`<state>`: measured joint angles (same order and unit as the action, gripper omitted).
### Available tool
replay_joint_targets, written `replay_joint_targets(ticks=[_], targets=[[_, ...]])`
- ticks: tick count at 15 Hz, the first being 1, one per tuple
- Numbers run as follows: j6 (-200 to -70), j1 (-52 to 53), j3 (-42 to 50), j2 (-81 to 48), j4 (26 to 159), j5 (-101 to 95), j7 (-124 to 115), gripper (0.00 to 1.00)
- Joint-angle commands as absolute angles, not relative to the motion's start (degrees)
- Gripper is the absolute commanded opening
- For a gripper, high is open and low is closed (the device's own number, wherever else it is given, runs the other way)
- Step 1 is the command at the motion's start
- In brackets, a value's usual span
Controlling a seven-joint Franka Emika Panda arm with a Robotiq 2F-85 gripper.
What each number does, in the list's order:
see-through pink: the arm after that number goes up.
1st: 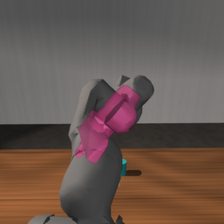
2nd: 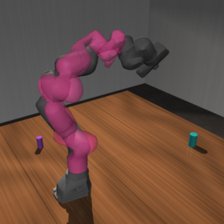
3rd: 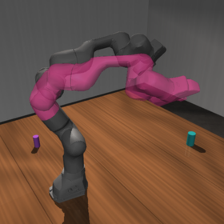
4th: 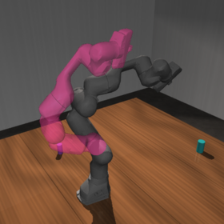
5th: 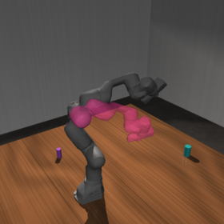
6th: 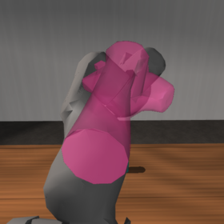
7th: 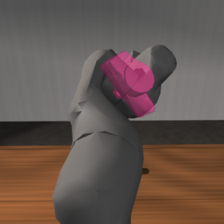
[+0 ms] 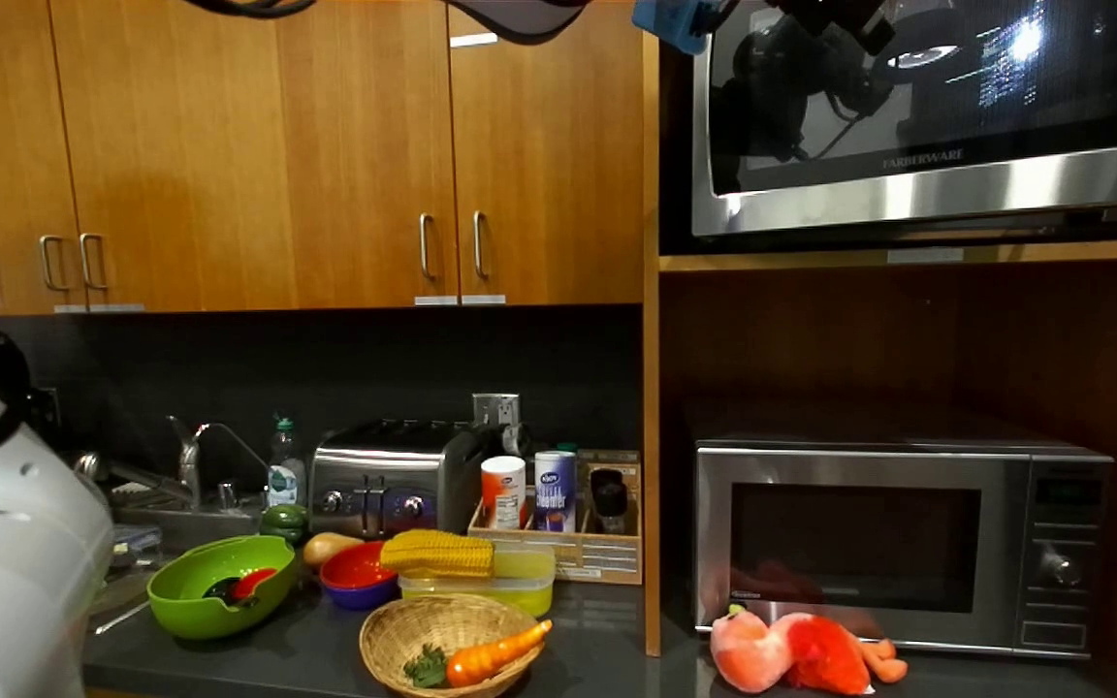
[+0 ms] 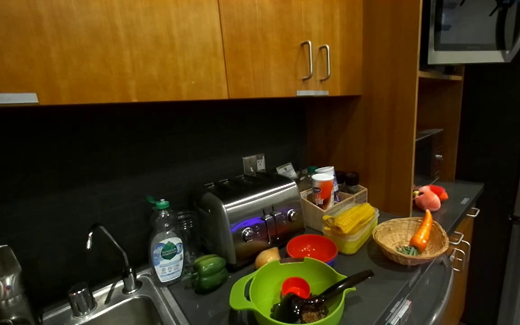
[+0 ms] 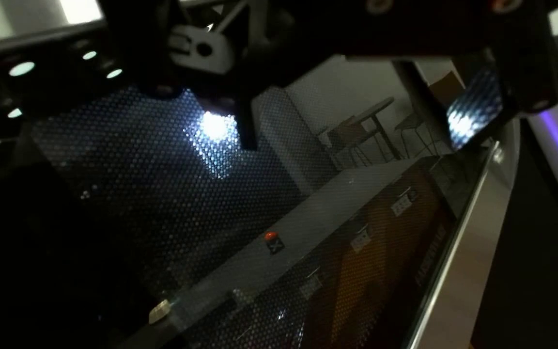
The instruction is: Close the microwave door
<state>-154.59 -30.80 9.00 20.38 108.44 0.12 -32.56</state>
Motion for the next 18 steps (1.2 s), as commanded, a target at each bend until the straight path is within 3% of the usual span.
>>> replay_joint_targets(ticks=[1,11,18], targets=[[-150.2,-29.1,9.4,16.9,103.0,-0.4,-34.5,1.0],[-139.4,-24.6,12.2,8.4,89.5,-1.2,-38.2,1.0],[-137.1,-22.4,14.5,7.8,87.8,-0.4,-37.4,1.0]])
